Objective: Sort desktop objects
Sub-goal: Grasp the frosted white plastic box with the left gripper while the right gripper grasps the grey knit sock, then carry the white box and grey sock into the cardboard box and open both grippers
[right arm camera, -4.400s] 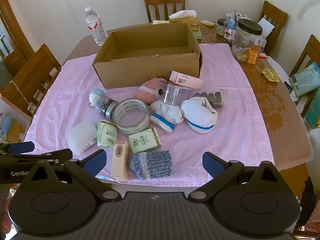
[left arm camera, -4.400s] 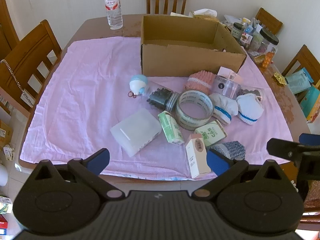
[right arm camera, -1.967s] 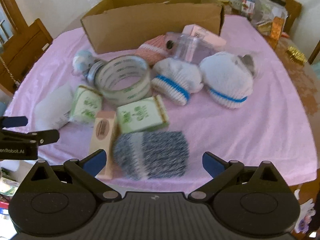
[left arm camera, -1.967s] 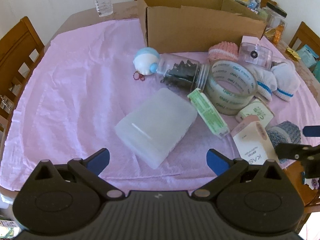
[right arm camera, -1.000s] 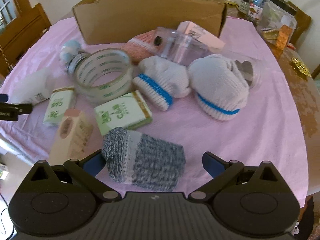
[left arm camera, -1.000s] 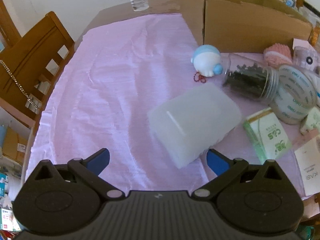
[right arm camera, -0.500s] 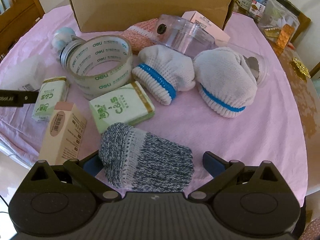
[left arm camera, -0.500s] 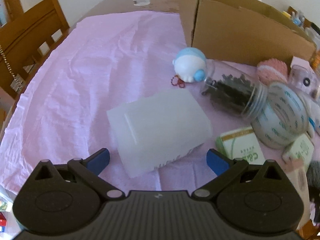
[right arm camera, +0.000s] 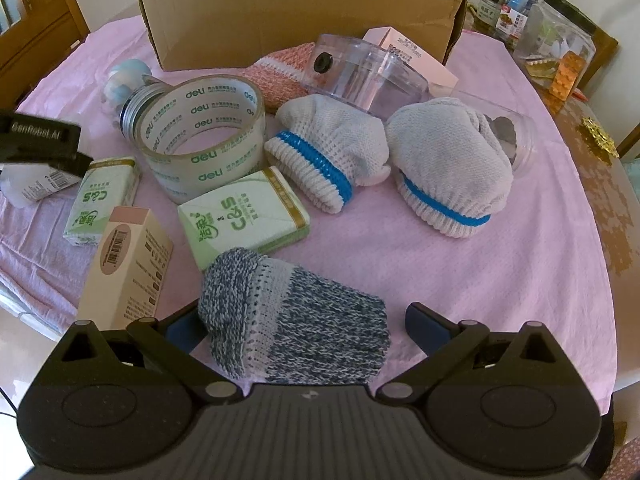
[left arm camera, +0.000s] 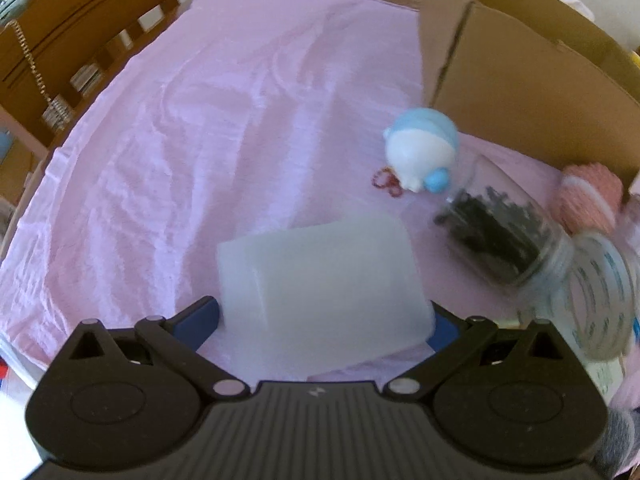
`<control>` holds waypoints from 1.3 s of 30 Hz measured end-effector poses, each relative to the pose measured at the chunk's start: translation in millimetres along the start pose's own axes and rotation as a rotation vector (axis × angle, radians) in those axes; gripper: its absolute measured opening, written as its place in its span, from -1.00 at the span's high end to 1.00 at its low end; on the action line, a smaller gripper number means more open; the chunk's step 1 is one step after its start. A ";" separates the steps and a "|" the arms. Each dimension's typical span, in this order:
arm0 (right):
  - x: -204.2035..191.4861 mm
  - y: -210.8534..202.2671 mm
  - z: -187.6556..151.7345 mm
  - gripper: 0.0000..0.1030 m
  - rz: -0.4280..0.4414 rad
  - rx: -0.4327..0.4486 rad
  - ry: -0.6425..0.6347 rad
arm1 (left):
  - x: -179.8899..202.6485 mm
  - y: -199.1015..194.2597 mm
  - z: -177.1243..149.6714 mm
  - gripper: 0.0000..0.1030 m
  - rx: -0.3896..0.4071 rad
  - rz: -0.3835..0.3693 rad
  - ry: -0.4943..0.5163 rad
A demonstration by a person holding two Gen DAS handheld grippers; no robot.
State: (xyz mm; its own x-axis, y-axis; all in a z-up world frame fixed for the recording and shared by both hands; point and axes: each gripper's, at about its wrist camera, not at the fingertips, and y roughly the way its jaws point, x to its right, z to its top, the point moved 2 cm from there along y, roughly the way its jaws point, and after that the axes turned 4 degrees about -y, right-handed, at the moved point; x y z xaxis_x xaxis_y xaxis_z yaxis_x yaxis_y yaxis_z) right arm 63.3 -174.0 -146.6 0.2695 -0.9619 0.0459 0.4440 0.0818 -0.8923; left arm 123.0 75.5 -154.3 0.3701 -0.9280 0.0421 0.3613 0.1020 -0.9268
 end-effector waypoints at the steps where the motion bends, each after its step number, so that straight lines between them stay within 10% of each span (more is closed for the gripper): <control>1: -0.2 0.0 0.0 -1.00 0.000 0.000 -0.001 | -1.3 0.4 1.2 -0.99 -0.001 -0.001 -0.003; 39: 1.1 -25.3 26.7 -0.57 0.081 -0.009 -0.140 | 2.5 -28.2 6.5 -0.62 0.106 -0.082 0.293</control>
State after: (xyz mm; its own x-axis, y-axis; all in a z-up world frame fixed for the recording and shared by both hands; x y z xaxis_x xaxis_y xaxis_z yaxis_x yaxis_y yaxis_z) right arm 75.2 -170.2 -112.0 0.4207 -0.9065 0.0353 0.4082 0.1544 -0.8998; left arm 119.3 72.7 -125.6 0.0795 -0.9968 -0.0087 0.4723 0.0453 -0.8803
